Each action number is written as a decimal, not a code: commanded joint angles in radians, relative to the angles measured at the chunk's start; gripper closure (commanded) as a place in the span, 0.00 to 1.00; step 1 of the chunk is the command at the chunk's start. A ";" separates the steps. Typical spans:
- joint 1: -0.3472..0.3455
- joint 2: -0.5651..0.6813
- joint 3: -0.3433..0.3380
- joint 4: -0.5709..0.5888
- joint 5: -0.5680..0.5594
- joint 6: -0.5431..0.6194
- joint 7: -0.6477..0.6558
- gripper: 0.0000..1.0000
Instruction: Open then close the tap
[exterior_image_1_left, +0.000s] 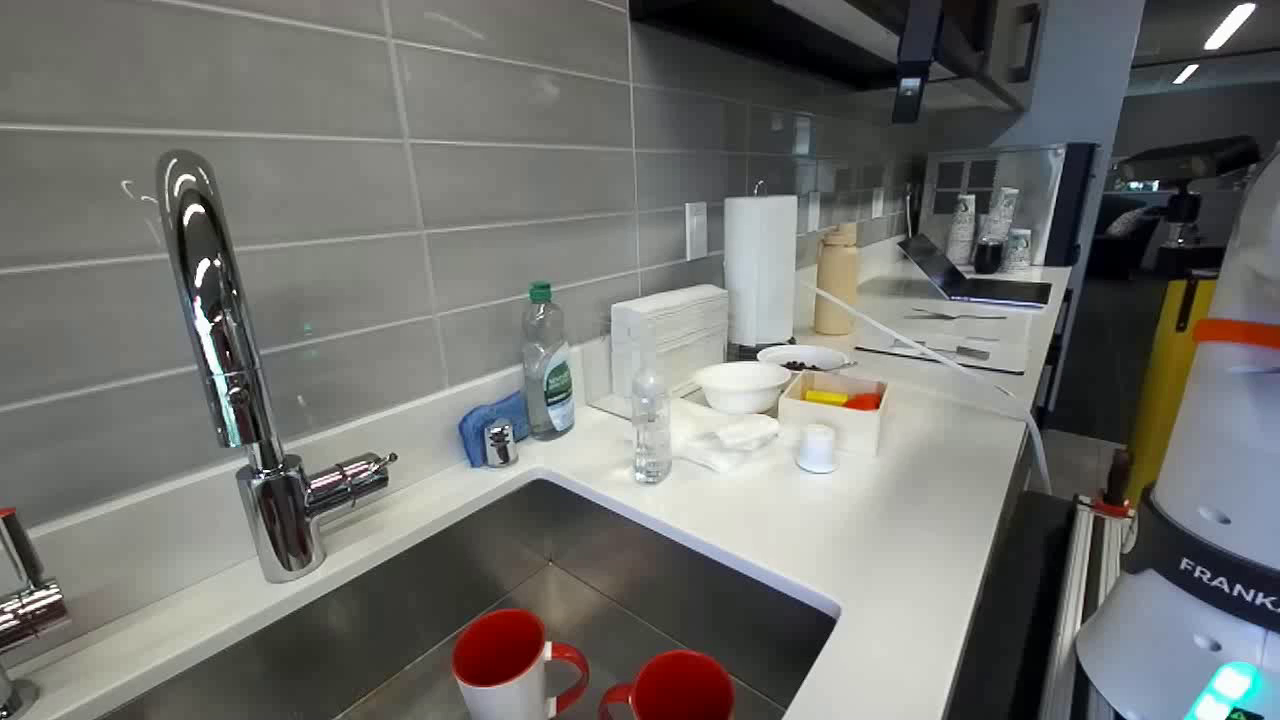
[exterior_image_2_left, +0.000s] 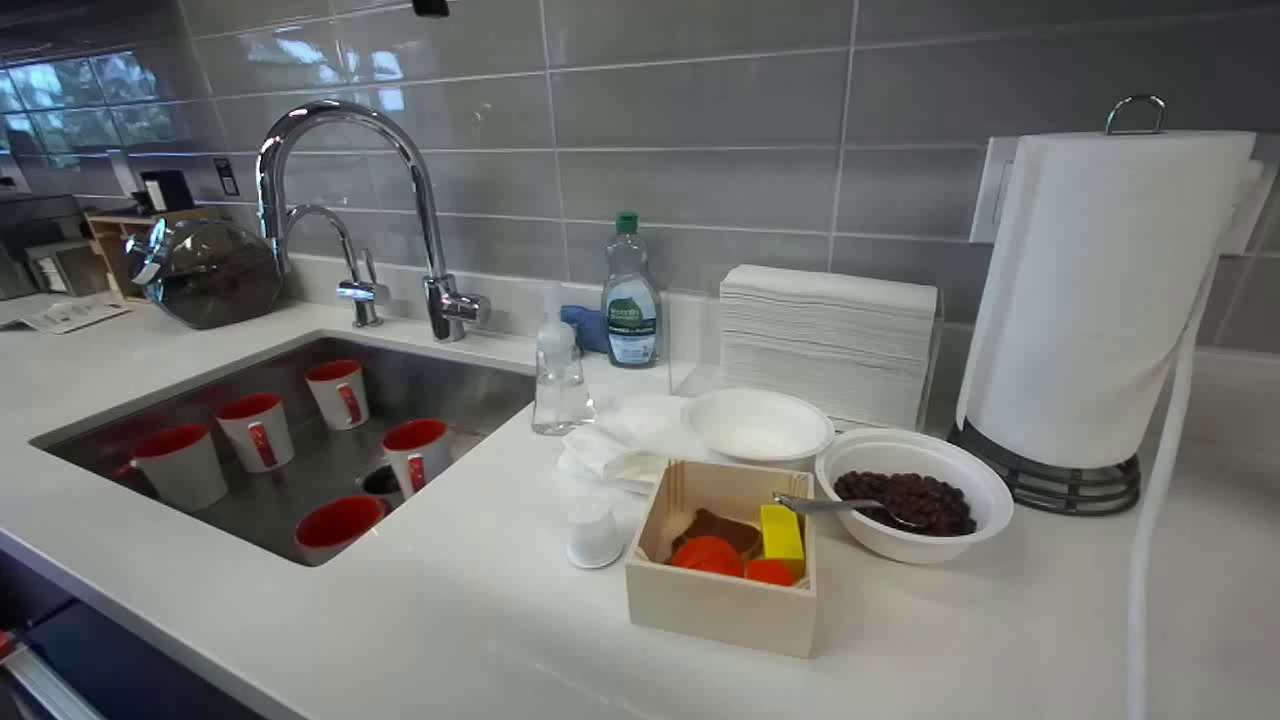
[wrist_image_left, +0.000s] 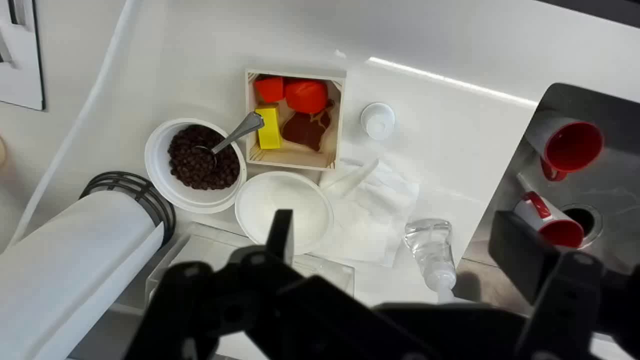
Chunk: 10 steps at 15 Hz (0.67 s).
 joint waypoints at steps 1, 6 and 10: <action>0.015 -0.002 -0.009 0.004 -0.008 -0.005 0.009 0.00; 0.015 -0.002 -0.009 0.005 -0.008 -0.005 0.009 0.00; 0.046 0.063 0.110 0.057 0.026 -0.030 0.144 0.00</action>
